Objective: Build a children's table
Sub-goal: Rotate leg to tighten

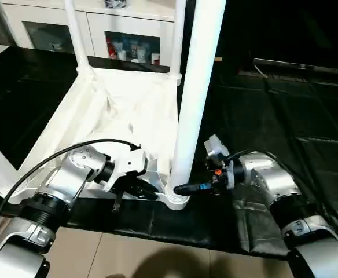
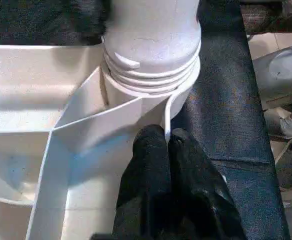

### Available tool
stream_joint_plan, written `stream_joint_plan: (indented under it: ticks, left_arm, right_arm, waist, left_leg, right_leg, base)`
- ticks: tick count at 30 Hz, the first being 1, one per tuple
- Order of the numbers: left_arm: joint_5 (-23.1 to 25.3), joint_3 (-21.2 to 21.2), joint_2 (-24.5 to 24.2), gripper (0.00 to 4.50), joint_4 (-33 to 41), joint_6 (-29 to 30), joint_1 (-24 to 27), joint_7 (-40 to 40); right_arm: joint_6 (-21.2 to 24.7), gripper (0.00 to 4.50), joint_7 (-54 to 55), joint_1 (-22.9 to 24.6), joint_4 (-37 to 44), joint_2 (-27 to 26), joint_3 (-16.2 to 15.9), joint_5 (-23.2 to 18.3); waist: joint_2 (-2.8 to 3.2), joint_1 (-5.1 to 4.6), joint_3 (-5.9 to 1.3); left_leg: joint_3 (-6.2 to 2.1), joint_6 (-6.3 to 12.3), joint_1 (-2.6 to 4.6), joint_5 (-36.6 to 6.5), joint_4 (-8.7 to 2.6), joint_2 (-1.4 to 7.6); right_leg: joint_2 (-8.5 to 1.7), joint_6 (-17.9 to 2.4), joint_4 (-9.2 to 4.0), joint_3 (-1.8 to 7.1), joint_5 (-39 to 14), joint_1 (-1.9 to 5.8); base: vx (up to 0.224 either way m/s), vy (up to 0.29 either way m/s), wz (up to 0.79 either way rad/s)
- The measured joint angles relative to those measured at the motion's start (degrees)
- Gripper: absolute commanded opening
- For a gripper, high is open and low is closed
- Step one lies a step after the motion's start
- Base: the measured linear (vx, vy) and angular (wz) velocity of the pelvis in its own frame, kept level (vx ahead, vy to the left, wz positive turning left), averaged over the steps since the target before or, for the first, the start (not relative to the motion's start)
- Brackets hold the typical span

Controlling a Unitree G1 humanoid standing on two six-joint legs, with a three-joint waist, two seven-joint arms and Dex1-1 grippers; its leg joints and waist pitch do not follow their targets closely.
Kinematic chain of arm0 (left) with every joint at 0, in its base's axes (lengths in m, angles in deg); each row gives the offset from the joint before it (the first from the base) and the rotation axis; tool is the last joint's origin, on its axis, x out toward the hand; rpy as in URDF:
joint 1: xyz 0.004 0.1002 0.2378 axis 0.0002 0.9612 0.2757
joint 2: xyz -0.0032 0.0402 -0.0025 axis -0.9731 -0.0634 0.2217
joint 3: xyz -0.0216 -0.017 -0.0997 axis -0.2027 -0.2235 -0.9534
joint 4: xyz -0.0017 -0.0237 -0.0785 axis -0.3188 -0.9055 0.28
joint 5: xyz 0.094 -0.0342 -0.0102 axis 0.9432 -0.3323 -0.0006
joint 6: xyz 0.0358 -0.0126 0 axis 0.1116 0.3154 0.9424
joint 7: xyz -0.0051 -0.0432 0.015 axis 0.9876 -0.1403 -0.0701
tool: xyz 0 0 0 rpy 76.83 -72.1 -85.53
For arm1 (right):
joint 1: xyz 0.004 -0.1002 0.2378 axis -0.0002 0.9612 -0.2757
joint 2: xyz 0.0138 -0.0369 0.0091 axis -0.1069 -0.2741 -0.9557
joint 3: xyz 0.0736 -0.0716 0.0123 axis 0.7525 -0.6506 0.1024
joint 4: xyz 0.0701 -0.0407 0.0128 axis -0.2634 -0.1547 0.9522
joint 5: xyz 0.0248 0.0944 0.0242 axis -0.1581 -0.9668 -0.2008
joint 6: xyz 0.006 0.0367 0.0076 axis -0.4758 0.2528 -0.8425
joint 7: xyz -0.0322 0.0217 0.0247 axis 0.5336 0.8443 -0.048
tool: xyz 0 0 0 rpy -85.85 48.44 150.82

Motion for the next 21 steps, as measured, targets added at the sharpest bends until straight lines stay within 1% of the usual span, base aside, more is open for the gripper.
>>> stream_joint_plan:
  ticks: [1,2,6,18,21]
  left_arm:
    - [0.0,0.0,0.0,0.00,0.0,-0.1,0.0,0.0]
    - [0.0,0.1,0.0,0.00,0.0,-0.1,0.0,0.0]
    - [0.0,0.1,0.0,0.00,0.0,-0.2,0.0,0.0]
    - [0.2,0.1,0.1,0.00,-0.2,-0.2,-0.1,-0.2]
    - [0.3,0.0,0.4,0.00,-0.7,1.1,-0.6,-0.7]
  right_arm:
    - [-0.1,2.43,-0.1,0.0,0.0,0.0,0.0,0.0]
    - [-0.3,2.24,-0.1,-0.1,0.0,0.0,0.0,0.0]
    - [-1.0,2.07,-0.2,-0.2,0.0,0.1,-0.1,0.1]
    - [-0.9,1.99,-0.2,-0.1,0.1,0.2,-0.1,0.1]
    - [-0.6,1.99,0.1,0.2,0.5,0.3,0.0,0.1]
  waist:
    - [0.00,0.00,0.00]
    - [0.00,0.01,0.00]
    - [-0.01,0.01,-0.01]
    - [0.00,0.06,-0.01]
    - [0.00,0.16,-0.01]
  left_leg:
    - [0.00,0.00,0.01,0.0,0.00,0.00]
    - [0.00,0.00,0.00,0.0,0.00,0.00]
    - [0.00,0.00,0.01,0.0,0.00,0.00]
    - [0.00,0.00,0.02,0.0,0.00,0.00]
    - [0.00,0.00,0.03,0.0,0.00,-0.01]
  right_leg:
    - [0.00,0.0,0.00,0.00,0.0,0.00]
    - [0.00,0.0,0.00,0.00,0.0,0.00]
    - [0.00,0.0,0.01,0.00,0.0,0.00]
    - [0.00,0.0,0.02,0.00,0.0,0.02]
    - [-0.01,0.0,0.03,0.03,0.0,0.06]
  base:
    - [0.000,0.000,0.00]
    - [0.000,0.000,0.00]
    - [0.000,0.000,0.00]
    - [0.000,0.000,0.00]
    - [0.000,0.000,0.00]
